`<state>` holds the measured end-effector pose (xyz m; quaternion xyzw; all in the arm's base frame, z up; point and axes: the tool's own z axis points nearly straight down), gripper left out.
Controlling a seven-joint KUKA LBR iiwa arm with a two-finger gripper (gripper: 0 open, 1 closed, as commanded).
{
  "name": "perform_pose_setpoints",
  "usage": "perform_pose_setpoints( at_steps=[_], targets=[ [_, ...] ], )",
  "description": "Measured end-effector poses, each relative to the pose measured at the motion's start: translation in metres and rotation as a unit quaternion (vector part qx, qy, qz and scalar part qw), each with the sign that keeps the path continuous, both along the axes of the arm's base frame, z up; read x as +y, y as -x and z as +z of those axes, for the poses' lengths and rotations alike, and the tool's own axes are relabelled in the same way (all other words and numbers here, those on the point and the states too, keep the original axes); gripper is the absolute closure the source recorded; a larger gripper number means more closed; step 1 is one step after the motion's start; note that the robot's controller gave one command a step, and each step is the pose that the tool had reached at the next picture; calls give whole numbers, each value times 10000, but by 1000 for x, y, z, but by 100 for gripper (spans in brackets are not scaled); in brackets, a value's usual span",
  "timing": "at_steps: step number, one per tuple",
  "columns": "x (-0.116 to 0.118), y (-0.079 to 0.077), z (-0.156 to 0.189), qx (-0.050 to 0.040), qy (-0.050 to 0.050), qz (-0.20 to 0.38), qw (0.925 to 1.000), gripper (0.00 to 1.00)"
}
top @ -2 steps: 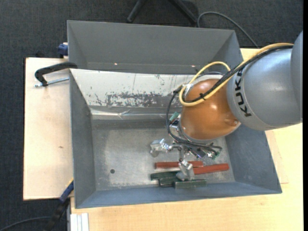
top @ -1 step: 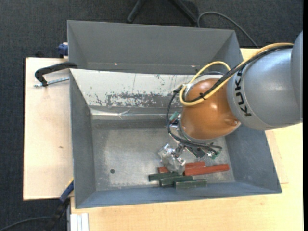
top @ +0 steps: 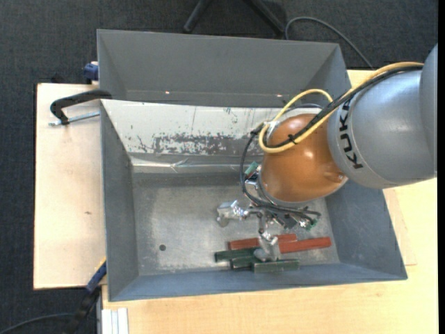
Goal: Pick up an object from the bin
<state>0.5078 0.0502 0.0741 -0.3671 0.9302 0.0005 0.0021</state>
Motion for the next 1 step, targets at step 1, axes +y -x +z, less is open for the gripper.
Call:
perform_pose_setpoints(
  at_steps=[1],
  targets=[
    [0, 0, 0, -2, 1, -2, 10000, 100]
  ],
)
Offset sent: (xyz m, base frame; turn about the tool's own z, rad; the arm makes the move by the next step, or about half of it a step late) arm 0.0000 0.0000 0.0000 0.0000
